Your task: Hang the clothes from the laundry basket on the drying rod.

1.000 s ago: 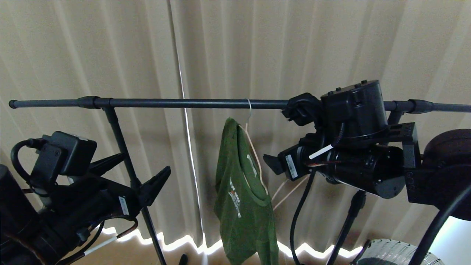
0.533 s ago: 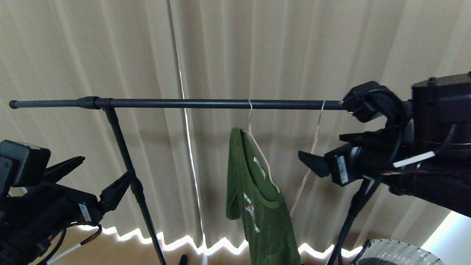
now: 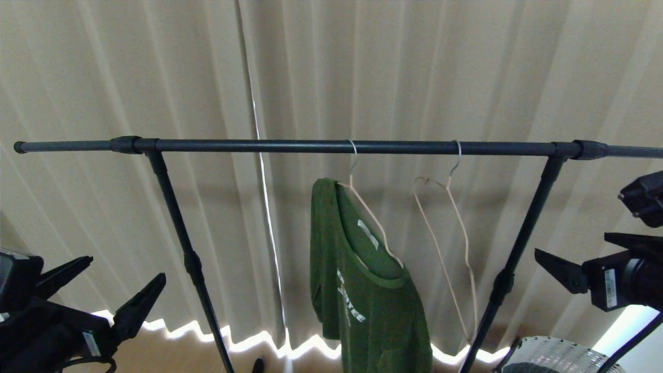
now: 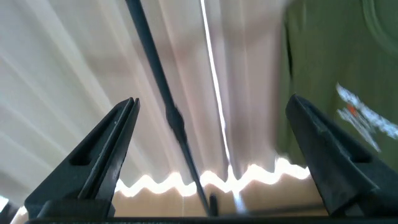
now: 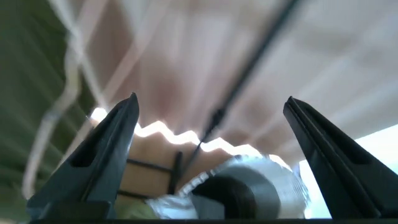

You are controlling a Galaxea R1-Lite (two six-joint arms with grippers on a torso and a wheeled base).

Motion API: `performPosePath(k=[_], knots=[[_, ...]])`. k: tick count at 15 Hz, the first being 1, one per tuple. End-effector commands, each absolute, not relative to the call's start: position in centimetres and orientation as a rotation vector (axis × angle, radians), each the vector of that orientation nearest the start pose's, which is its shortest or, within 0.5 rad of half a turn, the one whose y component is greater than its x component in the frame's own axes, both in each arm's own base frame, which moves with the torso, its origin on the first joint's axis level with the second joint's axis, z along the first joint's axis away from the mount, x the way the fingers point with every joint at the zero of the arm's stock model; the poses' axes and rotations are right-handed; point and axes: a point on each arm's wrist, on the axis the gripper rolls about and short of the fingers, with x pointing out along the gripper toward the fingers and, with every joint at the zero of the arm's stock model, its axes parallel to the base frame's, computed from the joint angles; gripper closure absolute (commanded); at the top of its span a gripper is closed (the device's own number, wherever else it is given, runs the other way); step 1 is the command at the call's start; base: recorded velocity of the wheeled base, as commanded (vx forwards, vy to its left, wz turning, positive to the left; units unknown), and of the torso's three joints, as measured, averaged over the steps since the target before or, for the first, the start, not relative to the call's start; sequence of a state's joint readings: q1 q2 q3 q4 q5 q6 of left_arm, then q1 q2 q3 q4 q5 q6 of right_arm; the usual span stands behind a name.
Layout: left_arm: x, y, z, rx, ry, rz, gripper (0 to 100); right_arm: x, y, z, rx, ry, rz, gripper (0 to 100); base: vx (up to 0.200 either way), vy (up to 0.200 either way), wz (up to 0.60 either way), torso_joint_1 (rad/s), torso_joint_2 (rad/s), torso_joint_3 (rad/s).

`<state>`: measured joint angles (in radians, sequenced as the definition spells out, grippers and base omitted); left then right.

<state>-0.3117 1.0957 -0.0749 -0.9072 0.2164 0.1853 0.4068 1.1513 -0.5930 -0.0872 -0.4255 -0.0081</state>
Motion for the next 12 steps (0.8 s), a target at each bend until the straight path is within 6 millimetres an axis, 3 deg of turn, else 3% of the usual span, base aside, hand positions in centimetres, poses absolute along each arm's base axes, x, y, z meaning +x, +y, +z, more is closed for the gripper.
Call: performPosePath(k=[1,5,12], knots=[[11.4,-3.1,14.2,0.218,0.115,-0.1,0,13.4,4.1,18.8,-0.194,0.448,-0.057,0,0.0,0.0,0.0,0.0,0.0,0.0],[11.4,-3.1,14.2,0.217,0.117,-0.106,0,11.2,3.2,15.6,-0.222,0.522,-0.063,0,0.0,0.0,0.0,0.0,0.0,0.0],[11.4,-3.1,14.0,0.221,0.126,-0.104,0,9.8,2.7,13.3,-0.256,0.519,-0.053,0,0.0,0.0,0.0,0.0,0.0,0.0]])
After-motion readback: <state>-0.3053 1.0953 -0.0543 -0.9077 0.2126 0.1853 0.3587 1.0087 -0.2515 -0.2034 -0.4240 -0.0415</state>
